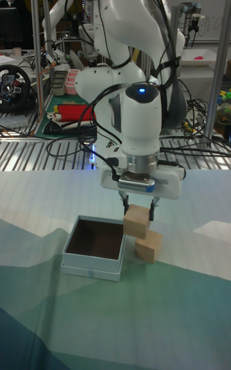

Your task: Take everything out of the gift box

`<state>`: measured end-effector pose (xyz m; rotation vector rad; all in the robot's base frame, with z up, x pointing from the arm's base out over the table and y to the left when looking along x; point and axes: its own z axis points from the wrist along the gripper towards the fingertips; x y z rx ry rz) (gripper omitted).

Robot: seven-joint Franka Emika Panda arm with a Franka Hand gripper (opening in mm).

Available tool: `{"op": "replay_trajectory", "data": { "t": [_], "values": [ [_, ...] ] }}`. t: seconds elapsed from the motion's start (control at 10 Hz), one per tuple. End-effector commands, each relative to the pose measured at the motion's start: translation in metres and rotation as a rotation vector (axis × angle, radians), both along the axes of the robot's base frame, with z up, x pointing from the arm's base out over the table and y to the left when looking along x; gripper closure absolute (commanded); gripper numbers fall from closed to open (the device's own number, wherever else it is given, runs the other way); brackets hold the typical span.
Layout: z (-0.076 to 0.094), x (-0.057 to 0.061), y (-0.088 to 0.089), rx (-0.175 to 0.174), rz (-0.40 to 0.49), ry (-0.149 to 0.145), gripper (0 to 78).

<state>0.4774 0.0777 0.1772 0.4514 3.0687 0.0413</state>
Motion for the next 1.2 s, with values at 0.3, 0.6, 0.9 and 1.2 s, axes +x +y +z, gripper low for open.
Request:
{"op": "replay_trajectory", "data": {
  "t": [0.3, 0.6, 0.9, 1.2],
  "values": [
    [-0.012, -0.005, 0.035, 0.003, -0.053, -0.016, 76.3],
    [-0.022, -0.004, 0.044, 0.007, -0.063, -0.029, 76.3],
    [-0.02, 0.0, 0.045, 0.001, -0.057, -0.021, 76.3],
    [-0.02, 0.002, 0.045, -0.013, -0.066, -0.024, 76.3]
  ]
}}
